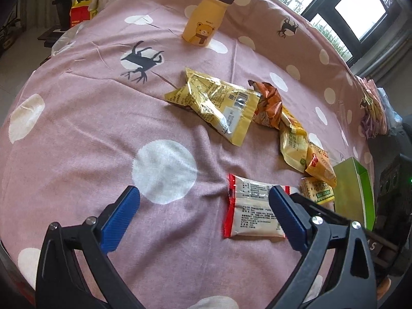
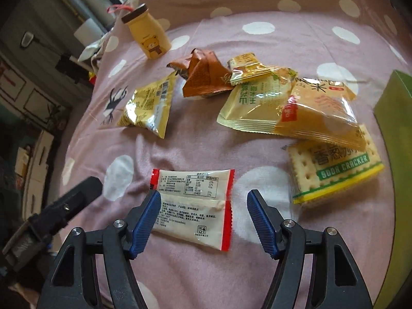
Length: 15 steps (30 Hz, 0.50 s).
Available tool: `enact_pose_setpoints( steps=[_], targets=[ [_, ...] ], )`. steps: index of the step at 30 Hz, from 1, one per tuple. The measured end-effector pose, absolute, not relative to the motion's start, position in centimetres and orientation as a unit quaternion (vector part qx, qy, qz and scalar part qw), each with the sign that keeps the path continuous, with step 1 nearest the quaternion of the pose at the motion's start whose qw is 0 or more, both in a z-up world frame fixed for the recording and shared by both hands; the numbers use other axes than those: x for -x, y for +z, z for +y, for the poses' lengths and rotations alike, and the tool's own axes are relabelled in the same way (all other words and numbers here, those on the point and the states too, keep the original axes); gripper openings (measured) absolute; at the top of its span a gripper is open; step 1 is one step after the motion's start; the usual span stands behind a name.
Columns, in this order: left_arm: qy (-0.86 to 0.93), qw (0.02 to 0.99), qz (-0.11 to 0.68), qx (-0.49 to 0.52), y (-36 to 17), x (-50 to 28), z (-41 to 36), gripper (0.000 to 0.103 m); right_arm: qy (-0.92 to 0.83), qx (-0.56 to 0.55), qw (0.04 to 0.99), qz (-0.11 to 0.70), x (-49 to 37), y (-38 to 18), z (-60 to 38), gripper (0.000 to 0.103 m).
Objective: Organize snacks
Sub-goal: 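Grasp the white red-edged biscuit packet with the right tool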
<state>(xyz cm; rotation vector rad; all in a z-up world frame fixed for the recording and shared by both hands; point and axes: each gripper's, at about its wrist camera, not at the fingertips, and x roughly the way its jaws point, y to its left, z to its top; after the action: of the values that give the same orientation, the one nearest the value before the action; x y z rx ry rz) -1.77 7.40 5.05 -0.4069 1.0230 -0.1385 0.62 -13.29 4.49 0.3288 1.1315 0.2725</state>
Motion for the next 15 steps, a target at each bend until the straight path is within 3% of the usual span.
enact_pose_setpoints(
  steps=[7,15],
  targets=[
    [-0.111,0.831,0.513,0.185,3.6,1.3,5.2,0.08,0.116,-0.216,0.8,0.548,-1.1,2.9,-14.3,0.069],
    [-0.129,0.824,0.526,0.166,2.8,1.2,3.8,0.069,0.116,-0.235,0.793,0.55,-1.4,2.0,-14.1,0.053]
  ],
)
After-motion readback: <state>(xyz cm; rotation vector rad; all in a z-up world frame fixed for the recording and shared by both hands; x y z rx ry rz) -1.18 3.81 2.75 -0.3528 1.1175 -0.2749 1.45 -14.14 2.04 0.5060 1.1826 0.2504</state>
